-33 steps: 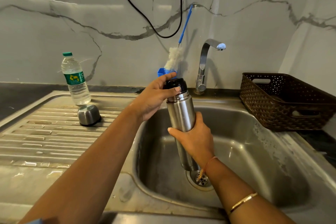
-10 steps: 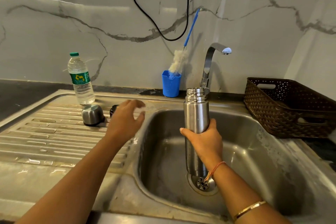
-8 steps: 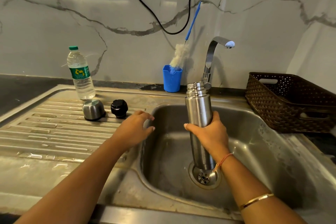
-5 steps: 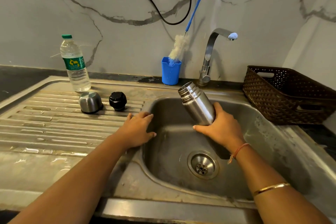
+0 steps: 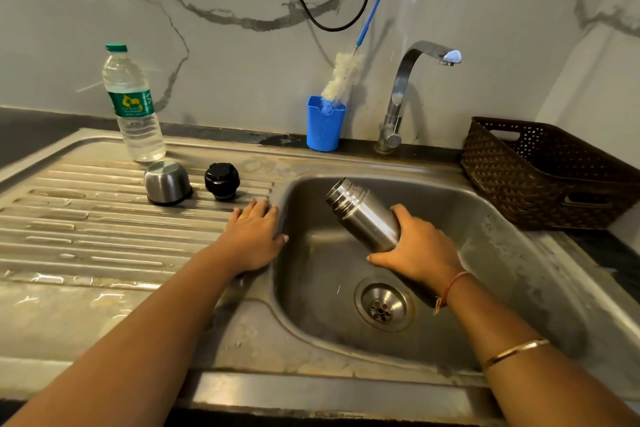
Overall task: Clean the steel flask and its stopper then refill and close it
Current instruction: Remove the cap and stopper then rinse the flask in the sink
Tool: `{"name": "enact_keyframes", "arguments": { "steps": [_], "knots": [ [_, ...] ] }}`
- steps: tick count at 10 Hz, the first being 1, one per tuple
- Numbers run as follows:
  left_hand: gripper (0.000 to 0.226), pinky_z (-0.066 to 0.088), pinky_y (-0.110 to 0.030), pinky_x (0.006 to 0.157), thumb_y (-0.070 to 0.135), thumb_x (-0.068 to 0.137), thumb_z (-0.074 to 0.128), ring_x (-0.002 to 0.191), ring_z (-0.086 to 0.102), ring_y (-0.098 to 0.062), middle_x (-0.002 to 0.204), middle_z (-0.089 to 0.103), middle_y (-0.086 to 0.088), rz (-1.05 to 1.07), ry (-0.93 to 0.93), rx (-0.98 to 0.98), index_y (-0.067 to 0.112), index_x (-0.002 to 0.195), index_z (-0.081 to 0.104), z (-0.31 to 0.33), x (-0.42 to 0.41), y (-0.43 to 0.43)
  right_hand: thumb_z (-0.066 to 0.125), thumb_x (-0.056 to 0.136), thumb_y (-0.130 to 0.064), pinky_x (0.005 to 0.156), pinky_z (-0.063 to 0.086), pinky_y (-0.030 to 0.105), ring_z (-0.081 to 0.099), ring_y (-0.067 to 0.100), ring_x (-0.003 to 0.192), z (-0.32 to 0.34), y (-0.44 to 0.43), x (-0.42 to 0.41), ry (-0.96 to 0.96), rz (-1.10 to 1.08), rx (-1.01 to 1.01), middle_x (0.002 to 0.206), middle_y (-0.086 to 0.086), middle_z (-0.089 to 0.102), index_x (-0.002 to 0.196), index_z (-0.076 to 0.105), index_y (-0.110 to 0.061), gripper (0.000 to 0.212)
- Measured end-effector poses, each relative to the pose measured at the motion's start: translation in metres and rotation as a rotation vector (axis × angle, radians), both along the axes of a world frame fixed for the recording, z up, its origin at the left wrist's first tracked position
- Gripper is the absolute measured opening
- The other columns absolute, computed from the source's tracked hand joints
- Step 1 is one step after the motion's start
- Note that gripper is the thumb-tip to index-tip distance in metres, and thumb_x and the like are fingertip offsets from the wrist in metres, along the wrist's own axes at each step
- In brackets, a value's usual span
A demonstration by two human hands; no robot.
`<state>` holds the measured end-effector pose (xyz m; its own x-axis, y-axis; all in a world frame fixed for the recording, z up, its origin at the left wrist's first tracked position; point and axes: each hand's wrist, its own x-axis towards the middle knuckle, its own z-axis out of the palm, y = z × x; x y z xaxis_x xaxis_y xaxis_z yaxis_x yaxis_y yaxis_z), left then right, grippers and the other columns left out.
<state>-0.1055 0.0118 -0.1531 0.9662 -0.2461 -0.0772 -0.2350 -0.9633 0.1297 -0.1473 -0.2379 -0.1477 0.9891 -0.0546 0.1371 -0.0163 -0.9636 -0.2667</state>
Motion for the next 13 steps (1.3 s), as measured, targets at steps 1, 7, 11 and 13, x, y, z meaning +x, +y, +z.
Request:
{"name": "enact_keyframes", "arguments": {
  "steps": [1, 7, 11, 13],
  "knots": [
    [0.065, 0.004, -0.045, 0.119, 0.039, 0.099, 0.04, 0.147, 0.002, -0.027, 0.16, 0.005, -0.011, 0.005, 0.001, 0.004, 0.011, 0.151, 0.013, 0.0, 0.0005, -0.0008, 0.07, 0.064, -0.054, 0.067, 0.046, 0.03, 0.059, 0.02, 0.086, -0.0036, 0.0017, 0.0011, 0.007, 0.019, -0.027, 0.106, -0.003, 0.058, 0.119, 0.036, -0.03, 0.069],
    [0.065, 0.003, -0.044, 0.118, 0.038, 0.099, 0.04, 0.147, 0.0, -0.026, 0.16, 0.004, -0.009, 0.016, 0.005, 0.013, 0.013, 0.152, 0.011, 0.0, -0.0001, -0.0015, 0.068, 0.066, -0.05, 0.074, 0.05, 0.034, 0.057, 0.021, 0.092, -0.0085, 0.0019, 0.0028, 0.021, 0.043, -0.104, 0.109, -0.001, 0.055, 0.125, 0.033, -0.032, 0.071],
    [0.066, 0.002, -0.044, 0.118, 0.038, 0.099, 0.039, 0.148, -0.001, -0.026, 0.16, 0.003, -0.009, 0.019, 0.012, 0.014, 0.013, 0.152, 0.009, 0.0001, -0.0002, -0.0017, 0.069, 0.068, -0.048, 0.07, 0.048, 0.031, 0.056, 0.02, 0.09, -0.0089, 0.002, 0.0022, 0.011, 0.052, -0.122, 0.107, -0.002, 0.054, 0.127, 0.033, -0.032, 0.071],
    [0.066, 0.003, -0.043, 0.118, 0.038, 0.099, 0.04, 0.147, 0.0, -0.026, 0.16, 0.004, -0.009, 0.017, 0.005, 0.009, 0.013, 0.152, 0.011, -0.0013, 0.0007, -0.0014, 0.069, 0.068, -0.047, 0.071, 0.046, 0.031, 0.056, 0.021, 0.093, -0.0092, 0.0024, 0.0026, 0.006, 0.053, -0.135, 0.107, -0.001, 0.054, 0.127, 0.033, -0.032, 0.071]
  ]
}}
